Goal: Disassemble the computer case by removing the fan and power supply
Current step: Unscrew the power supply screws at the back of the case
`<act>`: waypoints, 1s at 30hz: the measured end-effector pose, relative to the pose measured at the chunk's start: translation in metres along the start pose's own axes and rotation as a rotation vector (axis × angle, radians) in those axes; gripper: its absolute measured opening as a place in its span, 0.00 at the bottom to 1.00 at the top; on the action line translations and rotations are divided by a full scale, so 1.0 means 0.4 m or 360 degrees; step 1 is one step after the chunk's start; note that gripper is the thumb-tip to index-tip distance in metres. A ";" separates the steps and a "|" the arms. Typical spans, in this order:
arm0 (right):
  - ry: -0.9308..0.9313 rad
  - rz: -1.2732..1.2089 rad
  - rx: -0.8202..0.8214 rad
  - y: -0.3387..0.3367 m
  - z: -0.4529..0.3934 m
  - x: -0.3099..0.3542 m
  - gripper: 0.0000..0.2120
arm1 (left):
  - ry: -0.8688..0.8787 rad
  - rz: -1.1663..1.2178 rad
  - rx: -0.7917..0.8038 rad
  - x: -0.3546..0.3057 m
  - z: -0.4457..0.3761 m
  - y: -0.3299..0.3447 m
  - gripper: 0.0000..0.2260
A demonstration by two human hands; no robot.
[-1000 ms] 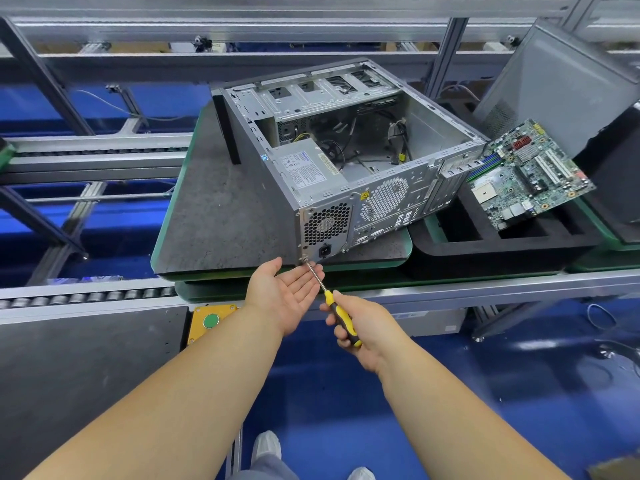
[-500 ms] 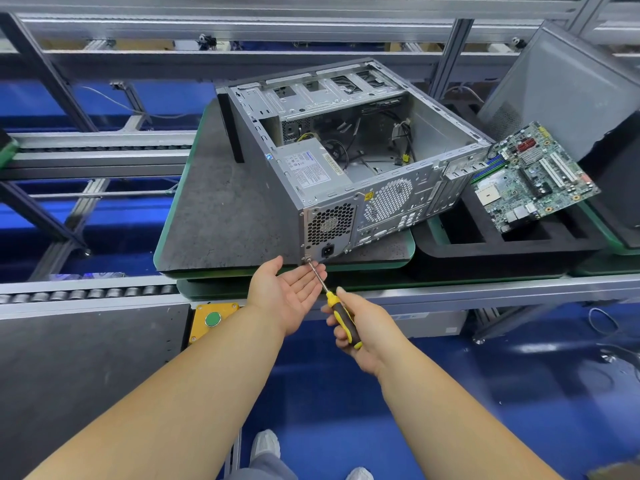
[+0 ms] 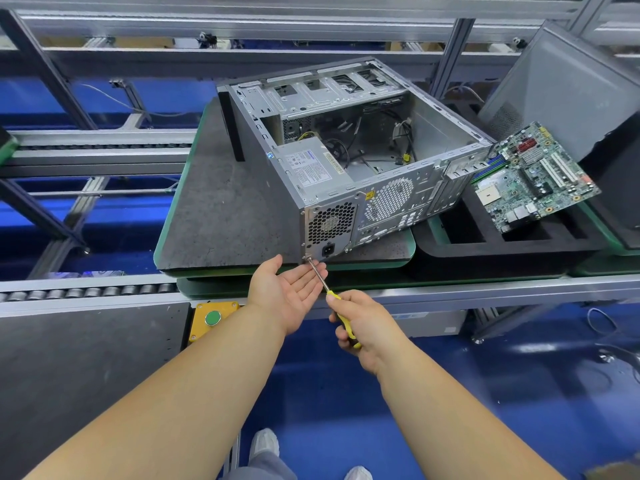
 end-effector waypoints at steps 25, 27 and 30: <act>0.0085 -0.0116 0.0059 0.008 0.000 -0.003 0.12 | -0.0039 0.0068 -0.0040 -0.003 0.002 0.009 0.29; 0.0153 -0.0225 0.0059 0.011 0.005 -0.011 0.16 | -0.0030 0.0058 -0.0040 -0.003 0.002 0.007 0.29; 0.0182 -0.0238 0.0068 0.012 0.009 -0.016 0.17 | -0.0019 0.0031 -0.0034 -0.002 0.000 0.004 0.29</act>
Point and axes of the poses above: each hand's wrist, its own z-axis away from the middle knuckle, its own y-axis out of the palm, x = y × z, the point moved 8 cm from there along -z, towards the middle knuckle, and after that the axes turned 15 degrees about x, right-handed, at the moved point
